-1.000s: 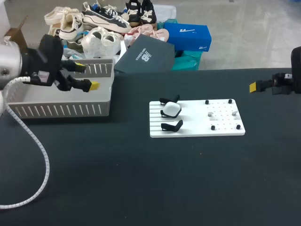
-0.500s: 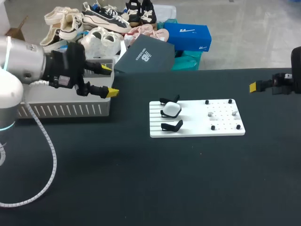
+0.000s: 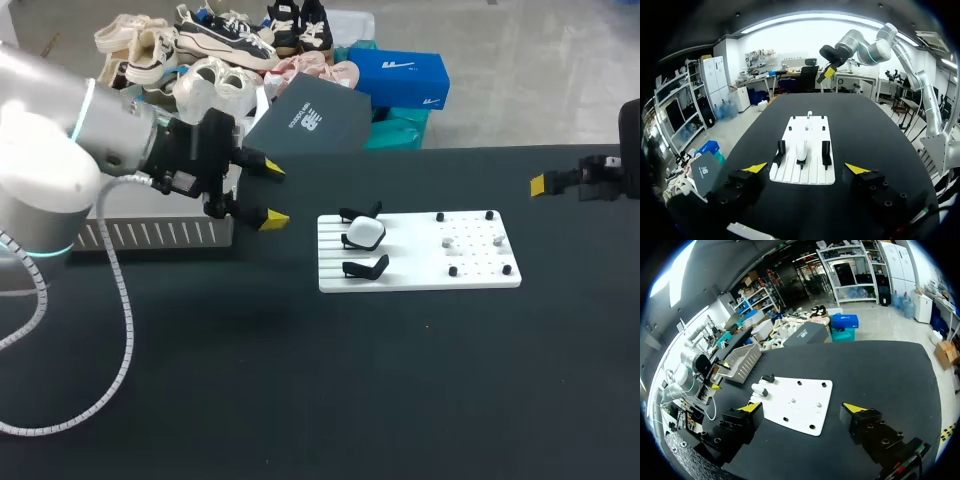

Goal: Pick up each earbud case from the left stands, insert the matching earbuds, close the lid, and place the case in the box.

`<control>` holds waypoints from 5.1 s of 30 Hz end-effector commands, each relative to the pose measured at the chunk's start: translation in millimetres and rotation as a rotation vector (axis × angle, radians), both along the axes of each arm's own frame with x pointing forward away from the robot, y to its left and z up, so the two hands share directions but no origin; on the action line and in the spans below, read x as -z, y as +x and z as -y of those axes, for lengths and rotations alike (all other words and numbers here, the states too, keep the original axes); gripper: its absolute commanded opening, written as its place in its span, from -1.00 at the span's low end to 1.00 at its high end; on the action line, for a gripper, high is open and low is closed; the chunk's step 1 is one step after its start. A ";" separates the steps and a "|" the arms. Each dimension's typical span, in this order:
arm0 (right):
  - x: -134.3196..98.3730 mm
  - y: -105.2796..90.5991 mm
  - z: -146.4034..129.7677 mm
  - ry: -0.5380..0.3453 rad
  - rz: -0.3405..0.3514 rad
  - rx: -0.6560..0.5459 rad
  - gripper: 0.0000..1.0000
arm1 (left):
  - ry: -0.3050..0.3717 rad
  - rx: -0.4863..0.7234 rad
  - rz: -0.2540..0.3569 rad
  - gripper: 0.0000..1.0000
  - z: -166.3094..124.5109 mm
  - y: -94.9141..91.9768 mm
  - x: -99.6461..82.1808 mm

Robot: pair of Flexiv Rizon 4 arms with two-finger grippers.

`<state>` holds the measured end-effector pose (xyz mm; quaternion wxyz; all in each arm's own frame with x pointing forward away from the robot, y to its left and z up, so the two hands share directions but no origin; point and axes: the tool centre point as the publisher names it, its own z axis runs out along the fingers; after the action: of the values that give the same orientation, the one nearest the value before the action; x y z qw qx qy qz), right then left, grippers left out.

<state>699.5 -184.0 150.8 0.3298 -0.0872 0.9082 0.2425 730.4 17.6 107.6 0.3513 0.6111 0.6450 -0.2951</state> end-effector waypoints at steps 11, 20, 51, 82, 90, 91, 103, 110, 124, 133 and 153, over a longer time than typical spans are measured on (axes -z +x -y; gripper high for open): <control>0.8 0.9 1.7 0.005 0.001 -0.007 1.00 | 0.001 0.008 -0.070 0.25 42.7 14.1 30.8; 0.8 0.9 1.7 0.005 0.001 -0.007 1.00 | 0.009 -0.013 -0.092 0.15 56.9 12.9 56.5; 0.8 0.9 1.7 0.005 0.001 -0.007 1.00 | -0.053 0.028 -0.067 0.24 76.6 23.1 68.2; 0.8 0.9 1.7 0.005 0.001 -0.007 1.00 | -0.056 0.053 -0.086 -0.02 97.5 26.7 84.6; 0.8 0.9 1.7 0.005 0.001 -0.007 1.00 | -0.055 0.066 -0.089 -0.04 106.4 28.0 88.1; 0.8 0.9 1.7 0.005 0.001 -0.007 1.00 | -0.055 0.067 -0.090 -0.05 107.6 28.3 88.4; 0.8 0.9 1.7 0.005 0.001 -0.007 1.00 | -0.060 0.052 -0.100 -0.06 113.5 33.5 93.5; 0.8 0.9 1.7 0.005 0.001 -0.007 1.00 | -0.062 0.053 -0.108 -0.29 113.1 33.0 94.4; 0.8 0.9 1.7 0.005 0.001 -0.007 1.00 | -0.102 0.055 -0.106 -1.00 103.1 27.1 85.5; 0.8 0.9 1.7 0.005 0.001 -0.007 1.00 | -0.204 0.099 -0.104 -1.00 94.8 11.0 46.9; 0.8 0.9 1.7 0.005 0.001 -0.007 1.00 | -0.407 0.156 0.009 -1.00 116.2 -66.9 -25.0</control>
<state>699.5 -184.0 150.8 0.3298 -0.0872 0.9082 0.2425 682.3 -99.7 132.0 0.4173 0.5949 0.5053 -0.4655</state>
